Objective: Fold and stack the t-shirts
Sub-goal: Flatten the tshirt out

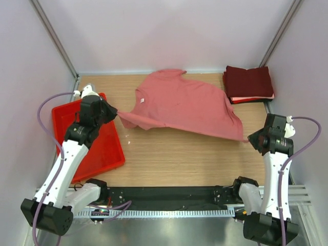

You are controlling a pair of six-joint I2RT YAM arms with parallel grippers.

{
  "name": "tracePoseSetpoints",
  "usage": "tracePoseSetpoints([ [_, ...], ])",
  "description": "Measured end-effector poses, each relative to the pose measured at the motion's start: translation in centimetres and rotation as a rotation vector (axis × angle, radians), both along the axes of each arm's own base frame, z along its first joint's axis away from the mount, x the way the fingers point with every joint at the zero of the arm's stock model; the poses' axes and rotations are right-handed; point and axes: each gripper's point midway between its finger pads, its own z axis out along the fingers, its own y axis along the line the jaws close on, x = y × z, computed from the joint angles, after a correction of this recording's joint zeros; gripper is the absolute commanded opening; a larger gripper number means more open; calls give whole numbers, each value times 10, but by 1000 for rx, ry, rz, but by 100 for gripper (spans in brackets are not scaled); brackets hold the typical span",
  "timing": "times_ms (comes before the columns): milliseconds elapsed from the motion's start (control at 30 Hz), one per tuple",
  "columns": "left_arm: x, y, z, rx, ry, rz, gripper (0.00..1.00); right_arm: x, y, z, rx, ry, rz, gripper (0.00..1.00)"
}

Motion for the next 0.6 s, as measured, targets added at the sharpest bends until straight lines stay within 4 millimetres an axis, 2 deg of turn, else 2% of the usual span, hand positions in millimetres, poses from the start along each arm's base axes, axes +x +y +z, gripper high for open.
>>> tracePoseSetpoints([
  [333,-25,-6,-8,70,50,-49,0,-32,0,-5,-23,43,-47,1],
  [467,-32,-10,-6,77,43,-70,0,-37,-2,-11,-36,67,-58,1],
  [600,-32,-10,-17,92,72,-70,0,-38,-2,-19,-31,86,-59,1],
])
